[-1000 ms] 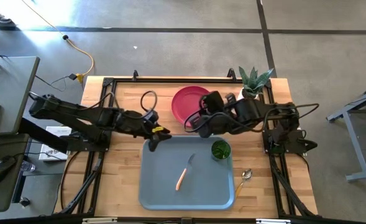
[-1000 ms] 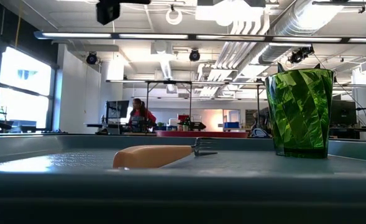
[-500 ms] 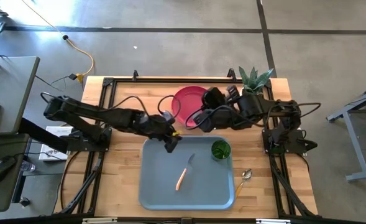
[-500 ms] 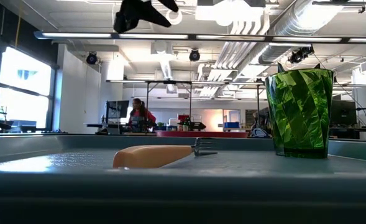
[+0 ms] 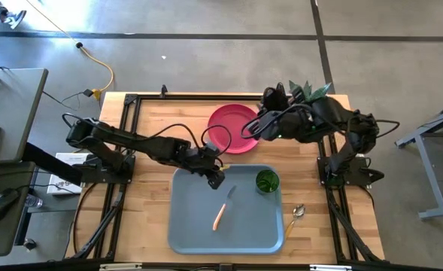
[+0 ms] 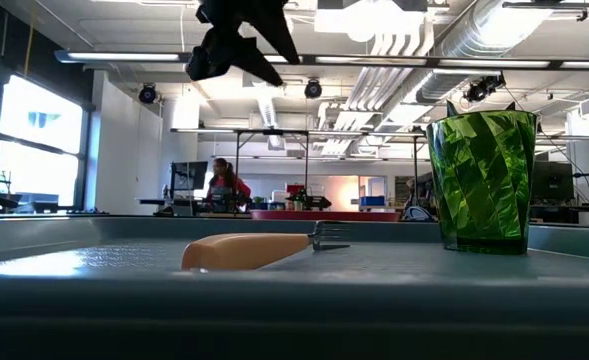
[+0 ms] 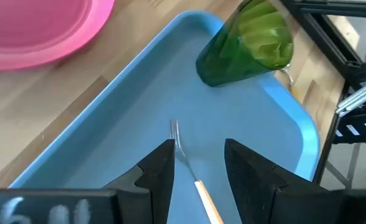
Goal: Pick and place plate/cup/fork/spoon on tray
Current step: Put the orange fork on the blue serving tray to the bottom left of the green glass
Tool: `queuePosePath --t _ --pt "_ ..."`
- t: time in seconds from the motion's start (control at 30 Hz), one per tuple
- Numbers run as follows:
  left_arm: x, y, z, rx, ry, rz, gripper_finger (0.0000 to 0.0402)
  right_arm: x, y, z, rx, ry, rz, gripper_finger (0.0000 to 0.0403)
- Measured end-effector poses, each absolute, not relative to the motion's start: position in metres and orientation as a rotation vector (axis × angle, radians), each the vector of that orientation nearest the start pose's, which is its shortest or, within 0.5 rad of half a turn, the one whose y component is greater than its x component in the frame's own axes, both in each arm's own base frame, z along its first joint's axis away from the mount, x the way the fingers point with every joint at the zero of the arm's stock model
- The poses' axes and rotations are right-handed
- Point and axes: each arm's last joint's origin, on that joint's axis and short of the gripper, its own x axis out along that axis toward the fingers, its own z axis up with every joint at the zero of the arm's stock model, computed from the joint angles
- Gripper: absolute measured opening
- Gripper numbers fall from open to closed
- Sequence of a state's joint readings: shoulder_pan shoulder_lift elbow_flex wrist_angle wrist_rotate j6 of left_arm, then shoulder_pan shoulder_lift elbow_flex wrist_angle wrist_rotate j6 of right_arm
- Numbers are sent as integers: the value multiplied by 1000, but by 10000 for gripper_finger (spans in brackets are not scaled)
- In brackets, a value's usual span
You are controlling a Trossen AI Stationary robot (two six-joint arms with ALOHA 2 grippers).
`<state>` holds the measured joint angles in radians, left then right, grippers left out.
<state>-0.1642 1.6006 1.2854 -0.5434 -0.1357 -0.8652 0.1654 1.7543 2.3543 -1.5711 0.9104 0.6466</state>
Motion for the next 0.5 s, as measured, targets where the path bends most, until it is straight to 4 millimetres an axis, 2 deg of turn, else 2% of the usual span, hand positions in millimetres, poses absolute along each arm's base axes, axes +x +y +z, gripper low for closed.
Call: queuePosePath --t 0.2,0.5 --pt "344 -54 259 -726 857 391 131 275 16 487 73 574 -918 94" --pt "350 -68 236 -793 947 414 131 275 15 487 52 586 -914 94"
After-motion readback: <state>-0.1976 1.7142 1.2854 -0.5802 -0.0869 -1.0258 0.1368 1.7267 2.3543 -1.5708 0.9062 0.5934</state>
